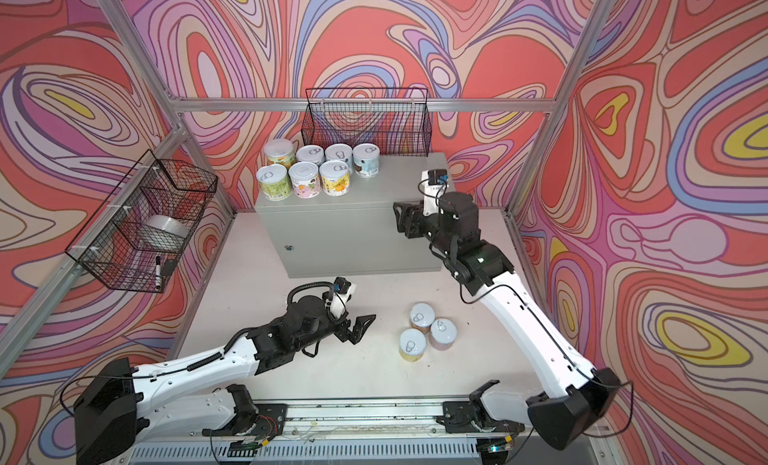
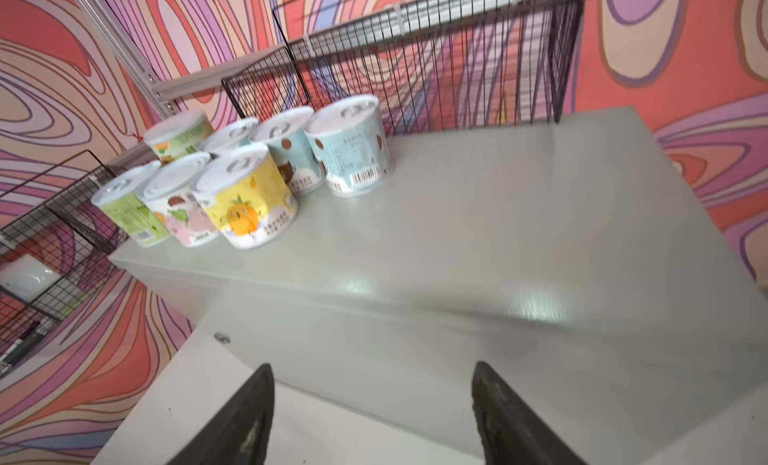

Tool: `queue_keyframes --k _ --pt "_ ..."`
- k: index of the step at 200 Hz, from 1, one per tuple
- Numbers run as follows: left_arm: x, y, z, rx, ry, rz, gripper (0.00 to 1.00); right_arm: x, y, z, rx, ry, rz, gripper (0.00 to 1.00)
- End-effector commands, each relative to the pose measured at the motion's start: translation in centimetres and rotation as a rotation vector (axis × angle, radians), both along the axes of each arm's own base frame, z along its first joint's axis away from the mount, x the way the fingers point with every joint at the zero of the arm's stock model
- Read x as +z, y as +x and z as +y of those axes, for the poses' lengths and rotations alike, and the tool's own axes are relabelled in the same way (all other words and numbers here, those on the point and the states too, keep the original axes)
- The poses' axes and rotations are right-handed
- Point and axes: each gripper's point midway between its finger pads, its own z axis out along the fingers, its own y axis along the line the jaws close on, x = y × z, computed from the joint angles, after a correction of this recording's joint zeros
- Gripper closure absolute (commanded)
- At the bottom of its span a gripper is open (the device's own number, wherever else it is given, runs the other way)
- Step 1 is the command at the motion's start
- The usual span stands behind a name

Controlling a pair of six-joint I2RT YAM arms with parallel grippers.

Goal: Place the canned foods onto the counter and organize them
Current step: 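Raise the right gripper off the box while lowering the left gripper toward the table cans, then grasp the yellow can nearest the left gripper with the left gripper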

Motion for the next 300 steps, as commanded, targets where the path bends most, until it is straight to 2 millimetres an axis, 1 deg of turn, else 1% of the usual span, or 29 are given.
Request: queue_keyframes --k 1,7,17,41,69,94,113,127,141,157,184,243,281,300 --pt "0.3 -1.4 -2.1 -0.099 -0.040 -0.038 0.00 -5.0 -2.2 -1.3 -0.050 -0.053 0.143 0.23" --pt "0.0 -1.7 -2.5 -0.110 -0.041 -0.036 0.00 -5.6 -2.6 -1.7 -0.064 -0.055 0.153 0.23" --pt "-0.7 -2.2 -3.1 -0.121 -0.033 -0.040 0.00 -6.1 -3.3 -2.6 -0.091 -0.052 0.150 0.22" --pt "-2.3 -3.3 -5.2 -0.187 -0.014 -0.031 0.00 -6.4 -4.1 -3.7 -0.127 -0.057 0.144 0.21" --pt "-4.7 -4.6 -8.0 -0.269 -0.011 -0.066 0.00 -5.6 -4.4 -4.7 -0.167 -0.054 0.109 0.19" --pt "-6.9 -5.4 -9.8 -0.333 -0.037 -0.050 0.00 -5.1 -4.2 -4.9 -0.178 -0.064 0.100 0.17" --pt "-7.9 -5.5 -10.7 -0.346 -0.065 -0.052 0.00 -5.2 -4.0 -4.9 -0.179 -0.068 0.101 0.17" --pt "-8.7 -4.9 -11.0 -0.318 -0.052 -0.049 0.00 -5.3 -4.0 -4.9 -0.183 -0.070 0.103 0.17" --pt "-9.5 -4.7 -11.4 -0.318 -0.034 -0.051 0.00 -5.5 -4.1 -5.0 -0.184 -0.070 0.104 0.17" --pt "-10.1 -4.5 -11.8 -0.320 -0.035 -0.052 0.00 -6.0 -4.1 -5.2 -0.194 -0.078 0.112 0.16" --pt "-10.3 -4.1 -12.7 -0.319 -0.049 -0.071 0.00 -6.6 -4.4 -5.6 -0.208 -0.087 0.120 0.16" --pt "-11.0 -2.9 -14.6 -0.307 -0.047 -0.079 0.00 -6.9 -5.3 -6.9 -0.244 -0.115 0.121 0.16" --pt "-11.7 -2.2 -15.5 -0.287 -0.046 -0.073 0.00 -7.2 -5.7 -7.4 -0.256 -0.129 0.122 0.16" --pt "-12.2 -1.9 -15.5 -0.264 -0.043 -0.063 0.00 -7.4 -5.9 -7.6 -0.260 -0.133 0.125 0.16"
